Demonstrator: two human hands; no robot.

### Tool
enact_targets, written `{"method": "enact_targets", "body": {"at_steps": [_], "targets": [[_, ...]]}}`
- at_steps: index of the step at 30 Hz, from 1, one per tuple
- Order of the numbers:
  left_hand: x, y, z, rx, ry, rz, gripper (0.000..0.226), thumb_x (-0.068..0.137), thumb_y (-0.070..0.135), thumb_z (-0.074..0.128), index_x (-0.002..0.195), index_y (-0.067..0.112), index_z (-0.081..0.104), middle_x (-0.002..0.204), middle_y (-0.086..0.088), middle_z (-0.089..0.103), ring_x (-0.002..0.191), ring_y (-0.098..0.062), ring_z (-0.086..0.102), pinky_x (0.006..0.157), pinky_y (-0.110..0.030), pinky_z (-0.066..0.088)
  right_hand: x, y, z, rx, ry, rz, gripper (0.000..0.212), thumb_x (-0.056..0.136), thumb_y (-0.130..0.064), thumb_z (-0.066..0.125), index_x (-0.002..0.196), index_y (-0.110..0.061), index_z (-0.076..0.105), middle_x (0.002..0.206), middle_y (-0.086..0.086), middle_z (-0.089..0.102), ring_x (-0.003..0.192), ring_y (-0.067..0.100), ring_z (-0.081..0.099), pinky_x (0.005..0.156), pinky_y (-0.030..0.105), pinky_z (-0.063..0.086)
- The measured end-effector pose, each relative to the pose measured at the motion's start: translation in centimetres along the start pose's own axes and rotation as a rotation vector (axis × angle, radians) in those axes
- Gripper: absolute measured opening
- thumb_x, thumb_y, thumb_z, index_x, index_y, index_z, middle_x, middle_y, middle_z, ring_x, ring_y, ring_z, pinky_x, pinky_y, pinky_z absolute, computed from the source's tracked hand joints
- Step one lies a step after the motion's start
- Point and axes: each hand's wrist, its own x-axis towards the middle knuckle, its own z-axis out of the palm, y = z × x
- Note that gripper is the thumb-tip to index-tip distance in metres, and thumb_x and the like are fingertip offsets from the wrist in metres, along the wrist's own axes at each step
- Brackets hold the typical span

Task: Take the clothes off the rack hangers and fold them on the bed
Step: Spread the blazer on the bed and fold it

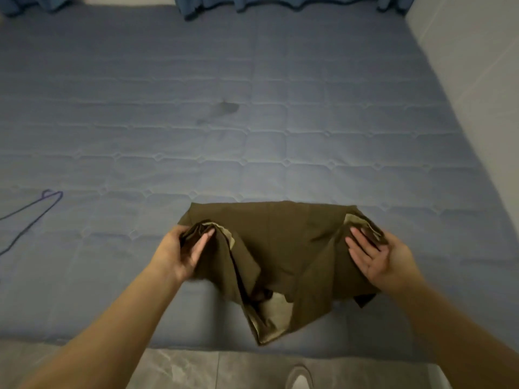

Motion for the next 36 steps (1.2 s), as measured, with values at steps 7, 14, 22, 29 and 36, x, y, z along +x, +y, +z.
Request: {"method": "enact_targets", "body": {"at_steps": [7,14,22,29,36], "targets": [[7.3,3.4,3.0,-0.065,0.102,0.078,0.029,0.101,0.019,0.036,0.099,-0.003,0.055,0.071,-0.01,0.07,0.075,-0.022,0.071,0.055,-0.028,0.057,6.6,-3.7,1.2,-0.032,0.144,-0.087,0.033,0.099,-0.038,0.035,0.097,-0.018,0.061,0.076,-0.006,0.075,0.067,0.012,0.072,0.081,0.029,0.048],[13.5,4.7,-0.7,0.233,0.228,0.117,0.052,0.097,0.039,0.044,0.137,0.005,0.039,0.125,-0.011,0.057,0.117,-0.022,0.055,0.093,-0.035,0.048,10.8,-4.0,0.4,-0.099,0.282,-0.093,0.04,0.1,-0.041,0.028,0.108,-0.014,0.057,0.083,0.0,0.073,0.069,0.015,0.072,0.076,0.032,0.047],[13.2,4.0,-3.4,1.494,0.124,0.799,0.06,0.072,0.039,0.077,0.125,0.024,0.053,0.138,0.003,0.044,0.127,-0.019,0.04,0.108,-0.042,0.034,11.0,-2.7,1.1,-1.531,0.257,-0.542,0.054,0.08,-0.006,0.068,0.131,-0.011,0.05,0.132,0.016,0.045,0.119,0.033,0.045,0.101,0.043,0.035],[11.6,1.8,-6.6,1.126,0.481,0.828,0.047,0.073,0.03,0.077,0.108,0.01,0.052,0.109,-0.006,0.043,0.109,-0.028,0.045,0.093,-0.04,0.039,10.1,-0.3,3.7,-1.811,0.087,-0.821,0.05,0.085,-0.041,0.051,0.126,-0.011,0.055,0.131,0.011,0.051,0.121,0.031,0.048,0.103,0.048,0.035],[11.6,0.5,-9.6,1.176,0.376,0.753,0.074,0.053,0.026,0.09,0.114,0.013,0.05,0.112,-0.003,0.042,0.099,-0.014,0.044,0.086,-0.029,0.042,9.1,5.2,15.6,-1.721,-0.322,-0.633,0.055,0.084,-0.06,0.047,0.124,-0.023,0.053,0.113,-0.007,0.058,0.105,0.006,0.05,0.093,0.026,0.038]]}}
